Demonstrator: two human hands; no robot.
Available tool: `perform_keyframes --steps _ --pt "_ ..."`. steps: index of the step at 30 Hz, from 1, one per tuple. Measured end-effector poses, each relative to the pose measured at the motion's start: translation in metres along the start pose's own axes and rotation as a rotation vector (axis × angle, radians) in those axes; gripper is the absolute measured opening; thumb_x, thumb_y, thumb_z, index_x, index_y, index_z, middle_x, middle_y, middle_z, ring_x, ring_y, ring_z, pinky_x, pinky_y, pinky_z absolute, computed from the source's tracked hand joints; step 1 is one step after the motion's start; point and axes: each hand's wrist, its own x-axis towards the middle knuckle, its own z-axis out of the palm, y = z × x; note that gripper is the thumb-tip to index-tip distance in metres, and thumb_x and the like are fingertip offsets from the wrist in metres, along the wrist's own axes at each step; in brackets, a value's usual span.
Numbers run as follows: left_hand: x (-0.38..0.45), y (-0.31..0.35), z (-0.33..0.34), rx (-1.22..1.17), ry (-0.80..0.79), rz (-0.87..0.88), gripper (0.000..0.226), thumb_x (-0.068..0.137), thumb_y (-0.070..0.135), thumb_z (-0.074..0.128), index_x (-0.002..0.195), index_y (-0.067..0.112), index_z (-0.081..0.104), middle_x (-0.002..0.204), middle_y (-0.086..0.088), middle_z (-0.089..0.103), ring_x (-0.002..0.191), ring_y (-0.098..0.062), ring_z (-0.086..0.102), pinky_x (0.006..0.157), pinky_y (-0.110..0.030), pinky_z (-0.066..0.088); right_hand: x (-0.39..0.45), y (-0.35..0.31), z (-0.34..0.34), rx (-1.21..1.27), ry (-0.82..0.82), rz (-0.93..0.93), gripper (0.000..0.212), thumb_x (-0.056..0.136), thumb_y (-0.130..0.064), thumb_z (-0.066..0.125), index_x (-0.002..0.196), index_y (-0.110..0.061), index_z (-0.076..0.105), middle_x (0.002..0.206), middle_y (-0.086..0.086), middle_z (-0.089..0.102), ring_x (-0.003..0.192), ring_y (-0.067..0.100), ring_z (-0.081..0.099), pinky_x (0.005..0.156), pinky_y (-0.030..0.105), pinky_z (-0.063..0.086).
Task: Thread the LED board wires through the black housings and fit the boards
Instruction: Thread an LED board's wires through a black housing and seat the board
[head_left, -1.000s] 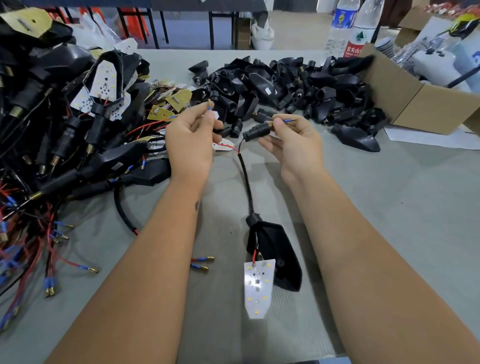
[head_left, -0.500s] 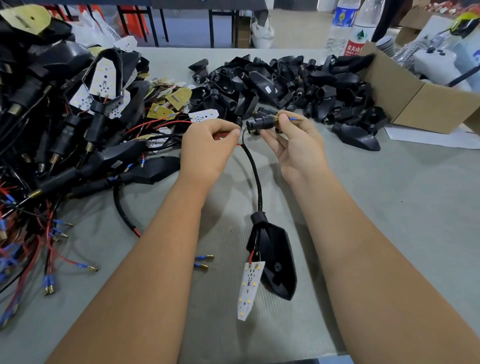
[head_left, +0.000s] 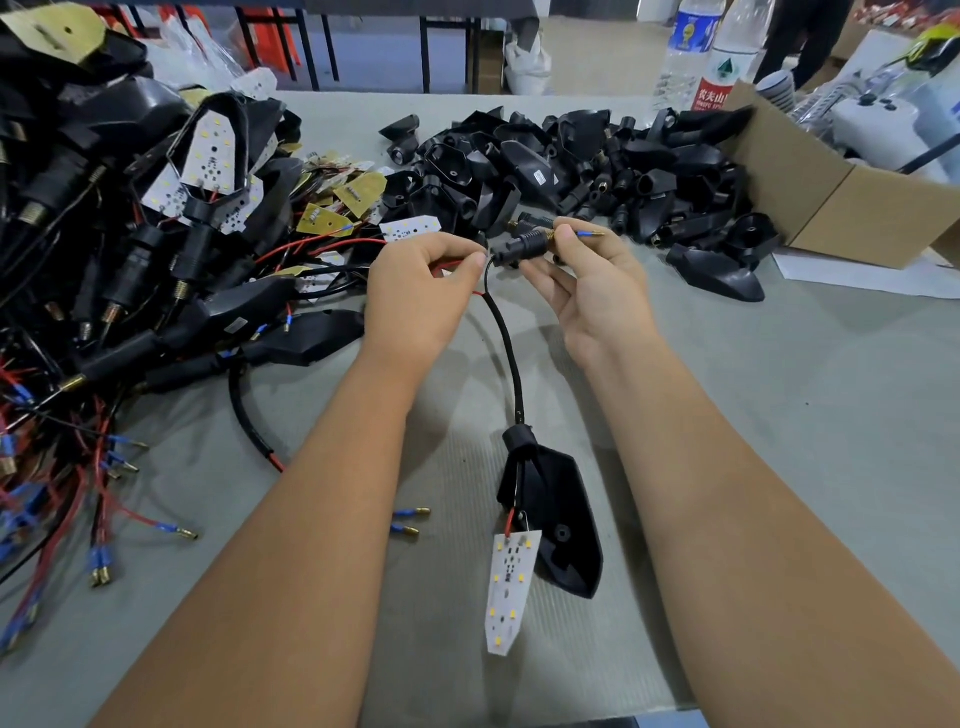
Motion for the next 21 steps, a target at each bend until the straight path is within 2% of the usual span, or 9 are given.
perform_keyframes --steps 3,5,8,11,14,18,21 --pt "0.0 -0.002 -0.001 0.038 0.009 -0.012 0.012 0.089 0.018 0.065 0.091 0.023 0.076 0.074 0.019 0.065 0.072 -0.001 0.058 0.072 -0.021 0.047 -0.001 0.0 0.001 -0.038 -0.049 -0.02 0.01 0.096 -0.001 0.055 0.091 -0.007 0.061 0.092 0.012 0.065 0.088 0.029 0.067 0.072 0.029 0.059" --pt "-0.001 -0.001 -0.002 0.026 0.02 -0.009 0.014 0.091 0.015 0.065 0.1 0.019 0.075 0.081 0.015 0.068 0.08 -0.004 0.063 0.081 -0.025 0.052 -0.002 0.0 0.003 -0.043 -0.091 -0.029 0.01 0.095 0.0 0.055 0.091 -0.007 0.06 0.092 0.013 0.064 0.088 0.029 0.066 0.075 0.03 0.06" --pt "-0.002 0.003 0.0 -0.082 0.005 -0.047 0.034 0.094 0.006 0.059 0.126 0.015 0.063 0.101 0.003 0.072 0.097 -0.005 0.066 0.093 -0.021 0.05 -0.005 0.002 0.005 -0.072 -0.147 -0.045 0.015 0.091 0.007 0.058 0.096 -0.007 0.058 0.09 0.012 0.064 0.087 0.024 0.065 0.081 0.03 0.059" --pt "-0.003 0.003 0.007 -0.075 -0.03 -0.054 0.045 0.096 -0.001 0.051 0.138 0.014 0.052 0.114 0.0 0.07 0.107 -0.003 0.061 0.098 -0.014 0.044 -0.006 0.005 0.006 -0.126 -0.169 -0.066 0.025 0.088 0.012 0.058 0.1 -0.009 0.056 0.091 0.012 0.063 0.084 0.02 0.064 0.08 0.027 0.058" --pt "-0.006 0.005 0.013 -0.207 -0.085 -0.086 0.055 0.096 -0.011 0.038 0.143 0.016 0.042 0.124 -0.005 0.065 0.116 -0.009 0.06 0.101 -0.02 0.046 -0.007 0.007 0.005 -0.195 -0.151 -0.067 0.026 0.087 0.013 0.06 0.102 -0.009 0.055 0.087 0.012 0.061 0.083 0.022 0.064 0.08 0.028 0.058" --pt "-0.002 0.008 0.014 -0.479 -0.112 -0.195 0.068 0.088 -0.021 0.025 0.142 0.019 0.034 0.139 -0.014 0.053 0.126 -0.016 0.055 0.093 -0.017 0.047 -0.008 0.005 0.005 -0.16 -0.131 -0.067 0.025 0.086 0.013 0.061 0.098 -0.009 0.056 0.083 0.012 0.059 0.077 0.02 0.064 0.075 0.026 0.058" --pt "-0.001 0.01 0.012 -0.476 -0.057 -0.238 0.057 0.092 -0.016 0.03 0.137 0.016 0.041 0.133 -0.009 0.056 0.118 -0.013 0.057 0.091 -0.018 0.05 -0.007 0.003 0.005 -0.067 -0.117 -0.066 0.026 0.086 0.015 0.059 0.094 -0.009 0.055 0.083 0.015 0.058 0.077 0.022 0.061 0.075 0.026 0.058"
